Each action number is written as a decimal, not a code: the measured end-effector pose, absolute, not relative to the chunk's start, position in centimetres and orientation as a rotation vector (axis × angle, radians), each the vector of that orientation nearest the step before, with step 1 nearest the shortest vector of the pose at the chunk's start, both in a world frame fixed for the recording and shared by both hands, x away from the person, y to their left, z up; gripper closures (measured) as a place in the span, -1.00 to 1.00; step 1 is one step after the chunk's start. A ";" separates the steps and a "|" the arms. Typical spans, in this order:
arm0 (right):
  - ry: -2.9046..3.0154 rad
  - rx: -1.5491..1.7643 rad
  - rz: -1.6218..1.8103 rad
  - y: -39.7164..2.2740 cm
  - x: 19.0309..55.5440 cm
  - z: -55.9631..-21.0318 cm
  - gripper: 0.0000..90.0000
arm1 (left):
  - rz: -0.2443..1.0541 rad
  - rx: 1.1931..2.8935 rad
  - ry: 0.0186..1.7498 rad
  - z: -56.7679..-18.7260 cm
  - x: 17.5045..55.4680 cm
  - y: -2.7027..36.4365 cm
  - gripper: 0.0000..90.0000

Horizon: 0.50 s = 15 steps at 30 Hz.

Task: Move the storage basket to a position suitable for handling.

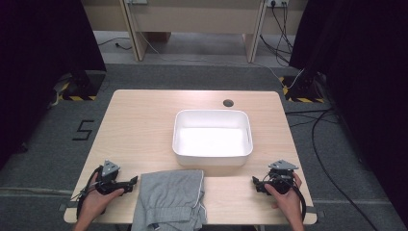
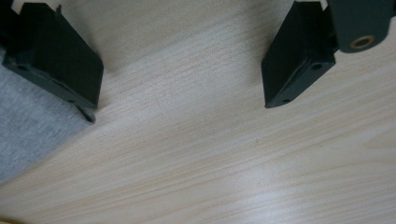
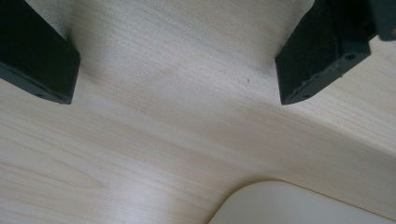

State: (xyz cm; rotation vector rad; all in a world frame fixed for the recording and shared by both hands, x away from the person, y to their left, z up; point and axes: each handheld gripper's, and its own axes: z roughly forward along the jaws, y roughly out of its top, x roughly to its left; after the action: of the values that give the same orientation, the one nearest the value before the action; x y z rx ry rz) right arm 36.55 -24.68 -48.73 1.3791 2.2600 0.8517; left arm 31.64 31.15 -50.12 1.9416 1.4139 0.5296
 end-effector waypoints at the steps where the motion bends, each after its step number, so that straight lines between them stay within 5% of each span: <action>1: 2.260 1.379 0.851 -24.7 36.5 -48.7 -0.99 | 0.530 1.941 1.414 -50.1 31.6 31.1 -0.73; 11: 2.270 1.363 0.863 -24.7 36.5 -48.7 -0.93 | 0.532 1.939 1.417 -50.1 31.6 31.2 -0.71; 14: 2.226 1.369 0.887 -24.8 36.5 -48.4 -0.46 | 0.528 1.934 1.420 -50.0 31.6 31.1 -0.68; 15: 2.215 1.373 0.899 -24.9 36.5 -48.2 -0.53 | 0.525 1.930 1.423 -49.9 31.6 31.1 -0.65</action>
State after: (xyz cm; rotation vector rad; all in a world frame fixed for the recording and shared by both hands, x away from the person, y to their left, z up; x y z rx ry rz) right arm 36.47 -24.93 -48.17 1.3731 2.2149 0.8994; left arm 31.65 31.09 -49.92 1.9303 1.4227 0.5251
